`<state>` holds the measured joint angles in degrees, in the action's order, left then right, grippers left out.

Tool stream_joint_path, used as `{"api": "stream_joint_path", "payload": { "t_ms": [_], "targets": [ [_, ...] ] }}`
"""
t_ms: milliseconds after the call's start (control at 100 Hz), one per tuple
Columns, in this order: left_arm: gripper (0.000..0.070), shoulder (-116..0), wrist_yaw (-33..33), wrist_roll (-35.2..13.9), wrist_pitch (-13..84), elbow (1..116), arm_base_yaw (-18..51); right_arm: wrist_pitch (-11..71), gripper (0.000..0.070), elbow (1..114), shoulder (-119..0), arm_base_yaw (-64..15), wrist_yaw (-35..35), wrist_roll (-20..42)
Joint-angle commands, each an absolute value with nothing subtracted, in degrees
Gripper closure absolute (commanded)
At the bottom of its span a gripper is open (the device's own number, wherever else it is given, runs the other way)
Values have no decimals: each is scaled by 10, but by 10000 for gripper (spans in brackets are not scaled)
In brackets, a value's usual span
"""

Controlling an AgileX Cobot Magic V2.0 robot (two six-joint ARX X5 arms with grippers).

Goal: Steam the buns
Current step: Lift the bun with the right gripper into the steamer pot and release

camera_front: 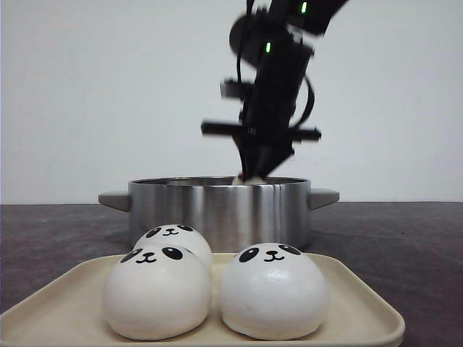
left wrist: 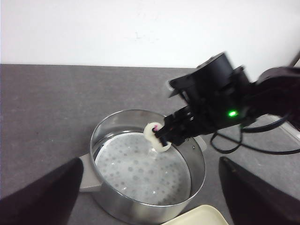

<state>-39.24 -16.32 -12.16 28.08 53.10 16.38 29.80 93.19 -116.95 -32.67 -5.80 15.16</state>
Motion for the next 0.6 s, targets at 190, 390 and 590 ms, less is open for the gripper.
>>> {"api": "stream_joint_path", "payload": {
  "t_ms": [190,390,590],
  "targets": [
    [143,-401,-161,-131,281,538,166,279,284,941,-1191,-332,-74,146],
    [145,-407,-162,-131,305,538,166,294,284,950,-1182,-332,-91,147],
    [146,-442,-166,-157,337,538,190,331,685,985,-1087,-340,-77,128]
  ]
}}
